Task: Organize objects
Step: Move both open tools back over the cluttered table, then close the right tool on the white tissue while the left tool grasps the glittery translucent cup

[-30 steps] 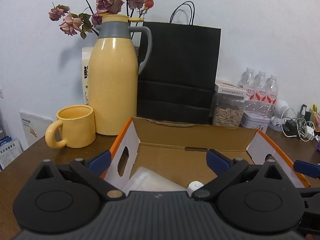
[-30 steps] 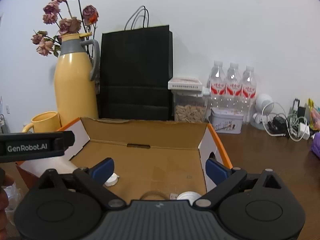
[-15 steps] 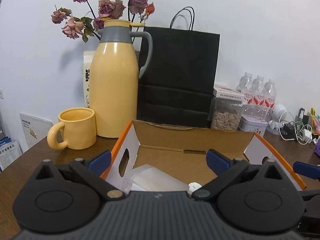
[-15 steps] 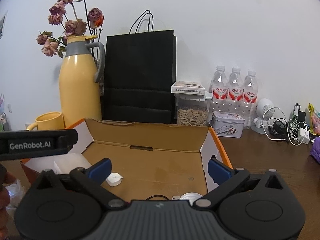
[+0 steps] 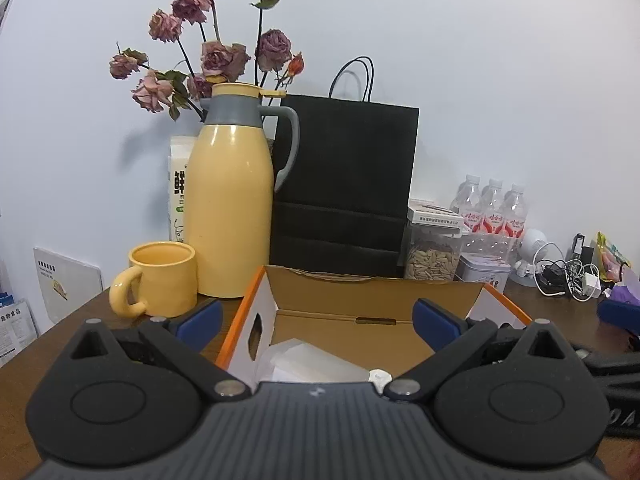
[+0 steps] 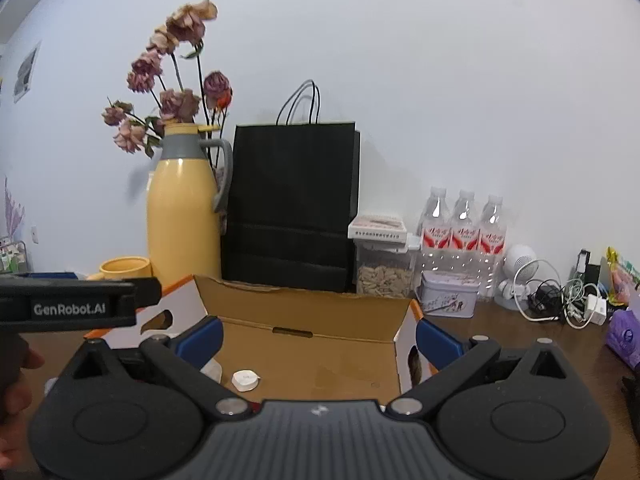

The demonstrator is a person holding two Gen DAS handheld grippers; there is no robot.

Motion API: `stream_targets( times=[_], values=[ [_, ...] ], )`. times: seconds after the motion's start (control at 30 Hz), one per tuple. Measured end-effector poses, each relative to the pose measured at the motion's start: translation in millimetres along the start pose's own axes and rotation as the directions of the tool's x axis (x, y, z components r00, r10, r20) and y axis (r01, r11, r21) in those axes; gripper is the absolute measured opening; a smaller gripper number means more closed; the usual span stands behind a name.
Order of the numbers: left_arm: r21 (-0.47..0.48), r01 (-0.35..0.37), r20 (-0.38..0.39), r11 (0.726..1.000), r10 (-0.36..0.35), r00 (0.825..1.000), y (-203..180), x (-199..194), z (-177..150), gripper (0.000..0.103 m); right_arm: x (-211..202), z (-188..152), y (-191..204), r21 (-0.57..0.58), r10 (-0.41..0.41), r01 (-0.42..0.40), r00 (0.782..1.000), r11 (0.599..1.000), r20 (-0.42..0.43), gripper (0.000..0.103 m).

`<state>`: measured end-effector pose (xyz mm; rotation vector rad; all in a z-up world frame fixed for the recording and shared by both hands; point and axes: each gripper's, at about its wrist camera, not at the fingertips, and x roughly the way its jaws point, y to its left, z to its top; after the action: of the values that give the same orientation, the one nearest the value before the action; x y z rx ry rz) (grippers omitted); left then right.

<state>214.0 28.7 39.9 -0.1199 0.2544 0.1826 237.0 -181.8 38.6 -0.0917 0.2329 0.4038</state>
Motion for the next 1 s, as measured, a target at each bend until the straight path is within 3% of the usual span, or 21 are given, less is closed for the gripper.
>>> stream_targets(
  times=[0.4, 1.0],
  values=[
    [0.027, 0.04, 0.021, 0.999, -0.04, 0.999, 4, -47, -3, 0.103, -44, 0, -11, -0.008, 0.023, -0.023, 0.999, 1.0, 0.032, 0.103],
    [0.041, -0.01, -0.055, 0.999, 0.012, 0.998, 41, -100, -19, 0.103, -101, -47, -27, -0.052, 0.005, -0.012, 0.992, 0.999, -0.125, 0.103]
  ],
)
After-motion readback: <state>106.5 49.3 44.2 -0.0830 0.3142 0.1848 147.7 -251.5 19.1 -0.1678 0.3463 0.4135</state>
